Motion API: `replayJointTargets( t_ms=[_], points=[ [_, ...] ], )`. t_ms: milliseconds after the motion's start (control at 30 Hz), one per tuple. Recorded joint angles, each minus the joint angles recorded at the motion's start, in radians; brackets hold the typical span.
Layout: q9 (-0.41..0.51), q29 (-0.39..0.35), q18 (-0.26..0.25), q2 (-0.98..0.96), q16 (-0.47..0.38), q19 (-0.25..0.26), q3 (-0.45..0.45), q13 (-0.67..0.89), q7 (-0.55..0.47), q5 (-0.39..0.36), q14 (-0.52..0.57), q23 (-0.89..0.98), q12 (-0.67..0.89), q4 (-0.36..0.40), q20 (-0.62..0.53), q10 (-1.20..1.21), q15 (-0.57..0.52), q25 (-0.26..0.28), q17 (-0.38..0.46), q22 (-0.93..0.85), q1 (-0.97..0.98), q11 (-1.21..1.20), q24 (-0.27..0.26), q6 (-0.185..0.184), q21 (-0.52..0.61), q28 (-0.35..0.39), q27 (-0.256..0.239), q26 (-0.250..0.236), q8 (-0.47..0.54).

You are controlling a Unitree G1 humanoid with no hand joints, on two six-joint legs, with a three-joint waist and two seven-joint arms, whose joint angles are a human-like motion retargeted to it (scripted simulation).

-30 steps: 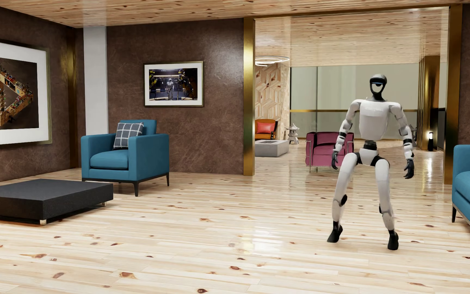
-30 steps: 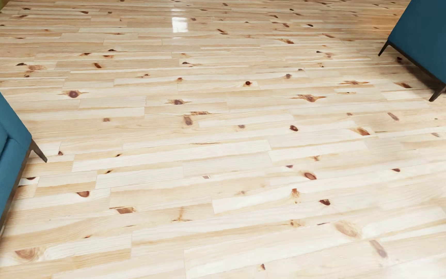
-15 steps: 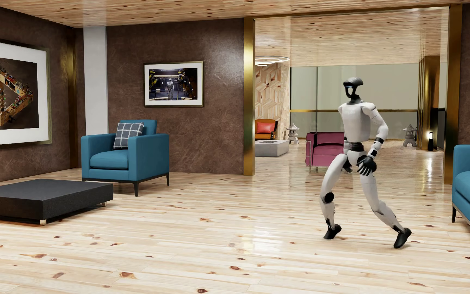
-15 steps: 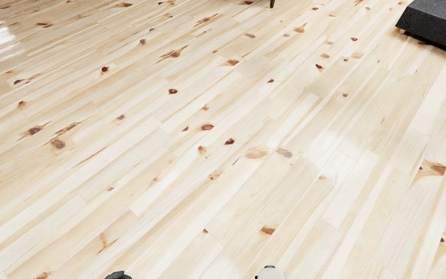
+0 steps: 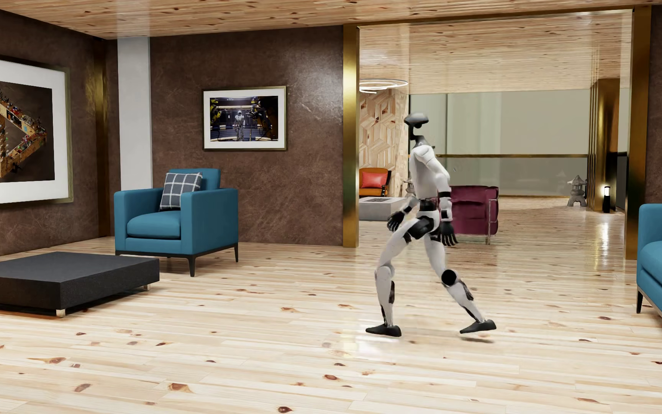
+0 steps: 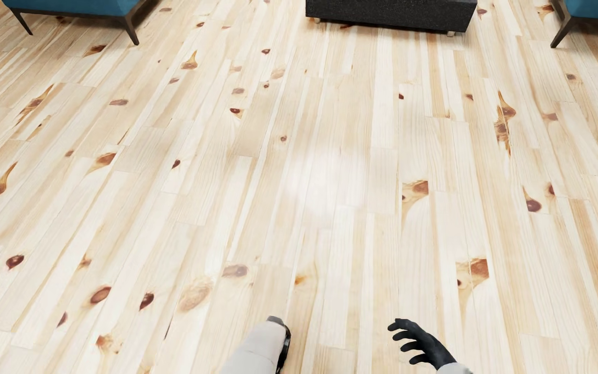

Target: Head to the stone coffeetable

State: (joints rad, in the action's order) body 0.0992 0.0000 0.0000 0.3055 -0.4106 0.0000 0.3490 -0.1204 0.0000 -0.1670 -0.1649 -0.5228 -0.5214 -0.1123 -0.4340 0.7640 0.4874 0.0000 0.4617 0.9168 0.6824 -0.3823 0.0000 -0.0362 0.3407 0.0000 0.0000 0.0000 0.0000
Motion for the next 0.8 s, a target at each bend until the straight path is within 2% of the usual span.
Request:
replayJointTargets(
  t_ms=[67,100,133,167,200,233,267,300,367,400,433,467,500,533,567,600,633,667,700,733,767,800],
  points=[
    [-0.005,0.0,0.0,0.109,-0.023,0.0,0.071,0.05,0.0,0.038,-0.014,0.029,0.003,-0.026,0.001,-0.173,0.003,0.0,0.023,0.024,0.044,0.023,0.0,0.002,0.052,0.0,0.0,0.0,0.0],
    [-0.013,0.0,0.0,0.136,-0.029,0.0,0.111,0.058,0.0,0.079,-0.059,0.007,0.016,-0.031,-0.007,-0.143,-0.061,0.0,0.022,0.05,0.063,0.014,0.0,0.011,0.082,0.0,0.0,0.0,0.0],
    [-0.012,0.0,0.0,0.163,-0.037,0.0,0.14,0.049,0.0,0.114,-0.07,-0.034,0.024,-0.015,-0.012,-0.063,-0.173,0.0,0.01,0.068,0.053,-0.03,0.0,0.032,0.11,0.0,0.0,0.0,0.0],
    [-0.031,0.0,0.0,0.129,-0.04,0.0,0.148,0.03,0.0,0.139,-0.03,-0.083,0.032,-0.007,-0.006,0.038,-0.335,0.0,-0.015,0.091,0.096,-0.134,0.0,0.059,0.146,0.0,0.0,0.0,0.0],
    [-0.025,0.0,0.0,0.073,-0.037,0.0,0.132,0.019,0.0,0.177,-0.056,-0.163,0.06,0.005,-0.047,0.185,-0.516,0.0,-0.044,0.134,0.099,-0.288,0.0,0.084,0.196,0.0,0.0,0.0,0.0],
    [0.039,0.0,0.0,0.037,-0.009,0.0,0.083,-0.021,0.0,0.178,-0.125,-0.154,0.087,0.058,-0.007,0.244,-0.711,0.0,-0.02,0.125,-0.011,-0.505,0.0,0.061,0.231,0.0,0.0,0.0,0.0],
    [0.028,0.0,0.0,-0.092,0.013,0.0,0.017,-0.029,0.0,0.188,-0.181,-0.205,0.115,0.087,-0.017,0.246,-0.721,0.0,-0.034,0.112,-0.074,-0.742,0.0,0.056,0.272,0.0,0.0,0.0,0.0],
    [0.04,0.0,0.0,-0.188,0.029,0.0,-0.076,-0.065,0.0,0.175,-0.191,-0.22,0.147,0.114,-0.023,0.198,-0.634,0.0,-0.038,0.075,-0.189,-0.903,0.0,0.041,0.296,0.0,0.0,0.0,0.0],
    [0.019,0.0,0.0,-0.446,0.048,0.0,-0.218,-0.164,0.0,0.118,-0.174,-0.292,0.173,0.117,0.049,0.05,-0.557,0.0,-0.073,-0.091,-0.41,-0.995,0.0,0.0,0.301,0.0,0.0,0.0,0.0],
    [0.019,0.0,0.0,-0.531,0.048,0.0,-0.296,-0.238,0.0,0.106,-0.153,-0.31,0.171,0.12,0.084,-0.053,-0.604,0.0,-0.094,-0.191,-0.56,-0.867,0.0,-0.01,0.241,0.0,0.0,0.0,0.0],
    [0.019,0.0,0.0,-0.602,0.036,0.0,-0.37,-0.263,0.0,0.09,-0.129,-0.326,0.204,0.11,0.083,-0.134,-0.698,0.0,-0.067,-0.265,-0.676,-0.663,0.0,-0.016,0.346,0.0,0.0,0.0,0.0],
    [0.022,0.0,0.0,-0.674,0.027,0.0,-0.426,-0.297,0.0,0.081,-0.125,-0.328,0.243,0.092,0.126,-0.186,-0.766,0.0,-0.057,-0.334,-0.773,-0.462,0.0,-0.021,0.379,0.0,0.0,0.0,0.0],
    [0.02,0.0,0.0,-0.715,0.009,0.0,-0.487,-0.331,0.0,0.083,-0.149,-0.333,0.284,0.078,0.16,-0.243,-0.703,0.0,-0.047,-0.399,-0.868,-0.256,0.0,-0.024,0.393,0.0,0.0,0.0,0.0],
    [0.008,0.0,0.0,-0.757,-0.008,0.0,-0.528,-0.363,0.0,0.082,-0.19,-0.331,0.333,0.07,0.178,-0.273,-0.449,0.0,-0.036,-0.446,-0.949,-0.091,0.0,-0.027,0.4,0.0,0.0,0.0,0.0],
    [0.003,0.0,0.0,-0.811,-0.025,0.0,-0.566,-0.389,0.0,0.095,-0.226,-0.321,0.379,0.05,0.185,-0.282,-0.167,0.0,-0.017,-0.482,-1.015,-0.086,0.0,-0.039,0.423,0.0,0.0,0.0,0.0],
    [0.003,0.0,0.0,-0.847,-0.032,0.0,-0.633,-0.404,0.0,0.121,-0.23,-0.348,0.4,0.017,0.252,-0.283,-0.074,0.0,-0.015,-0.501,-1.069,-0.102,0.0,-0.044,0.423,0.0,0.0,0.0,0.0],
    [0.013,0.0,0.0,-0.88,-0.039,0.0,-0.696,-0.413,0.0,0.132,-0.171,-0.375,0.411,-0.034,0.268,-0.249,-0.203,0.0,-0.017,-0.495,-1.105,-0.092,0.0,-0.046,0.426,0.0,0.0,0.0,0.0],
    [0.003,0.0,0.0,-0.912,-0.04,0.0,-0.725,-0.426,0.0,0.139,-0.019,-0.401,0.391,-0.054,0.277,-0.208,-0.494,0.0,-0.031,-0.475,-1.128,-0.17,0.0,-0.04,0.408,0.0,0.0,0.0,0.0],
    [-0.023,0.0,0.0,-0.956,-0.017,0.0,-0.698,-0.433,0.0,0.083,0.224,-0.435,0.374,-0.117,0.265,-0.073,-0.732,0.0,-0.043,-0.433,-1.07,-0.254,0.0,-0.091,0.405,0.0,0.0,0.0,0.0],
    [-0.01,0.0,0.0,-0.928,0.003,0.0,-0.635,-0.411,0.0,0.041,0.414,-0.464,0.34,-0.113,0.25,0.081,-0.75,0.0,-0.047,-0.366,-1.042,-0.369,0.0,-0.1,0.431,0.0,0.0,0.0,0.0],
    [-0.01,0.0,0.0,-0.867,0.024,0.0,-0.574,-0.377,0.0,-0.005,0.429,-0.459,0.319,-0.117,0.219,0.308,-0.704,0.0,-0.055,-0.305,-0.912,-0.383,0.0,-0.112,0.435,0.0,0.0,0.0,0.0],
    [0.009,0.0,0.0,-0.75,0.038,0.0,-0.51,-0.344,0.0,-0.041,0.277,-0.429,0.294,-0.104,0.157,0.485,-0.648,0.0,-0.059,-0.244,-0.819,-0.35,0.0,-0.112,0.398,0.0,0.0,0.0,0.0]
  ],
)
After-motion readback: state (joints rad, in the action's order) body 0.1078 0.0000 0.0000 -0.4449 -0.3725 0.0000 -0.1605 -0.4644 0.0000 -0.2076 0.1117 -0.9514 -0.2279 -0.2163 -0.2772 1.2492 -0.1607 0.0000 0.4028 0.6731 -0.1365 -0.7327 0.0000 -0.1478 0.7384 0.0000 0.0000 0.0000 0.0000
